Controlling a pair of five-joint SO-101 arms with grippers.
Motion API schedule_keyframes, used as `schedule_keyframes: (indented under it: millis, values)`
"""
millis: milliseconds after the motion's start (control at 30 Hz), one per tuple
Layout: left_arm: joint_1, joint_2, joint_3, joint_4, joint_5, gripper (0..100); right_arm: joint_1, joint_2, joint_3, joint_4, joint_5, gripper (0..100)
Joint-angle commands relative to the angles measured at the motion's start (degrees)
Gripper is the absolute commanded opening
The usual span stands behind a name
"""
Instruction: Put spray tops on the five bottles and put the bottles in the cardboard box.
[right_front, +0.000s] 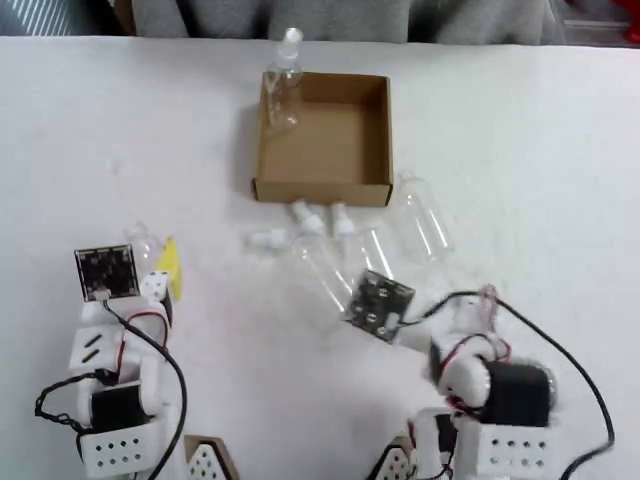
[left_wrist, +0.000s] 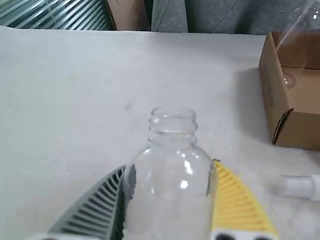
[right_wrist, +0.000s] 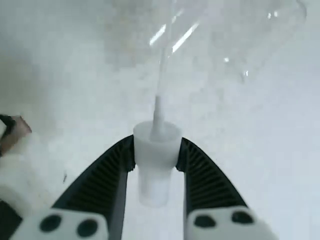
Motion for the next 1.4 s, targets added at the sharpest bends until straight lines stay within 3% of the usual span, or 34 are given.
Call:
schedule_keyframes:
  millis: [0, 200, 300, 533, 733, 967, 1367]
  values:
    - [0.57, -1.45, -0.18, 0.18, -0.53, 11, 15.69, -0.75, 4.48, -6.73, 9.67, 1.6]
    - [0.57, -1.45, -0.18, 0.18, -0.53, 11, 28.35, -0.66, 19.43, -29.49, 11.08, 1.6]
    - [0.57, -1.45, -0.18, 0.18, -0.53, 11, 30.90, -0.66, 25.93, -36.70, 18.37, 1.6]
    - [0.57, -1.45, -0.18, 0.18, -0.53, 11, 36.88, -0.66, 30.68, -43.12, 31.30, 1.6]
    - [0.57, -1.45, -0.18, 0.18, -0.53, 11, 36.97, -0.57, 30.68, -43.03, 31.91, 1.6]
    - [0.57, -1.45, -0.18, 0.18, -0.53, 11, 35.65, 7.78, 26.99, -48.57, 22.33, 1.5]
    - [0.57, -1.45, -0.18, 0.18, -0.53, 11, 35.38, 52.97, -2.02, -48.84, 1.67, 1.8]
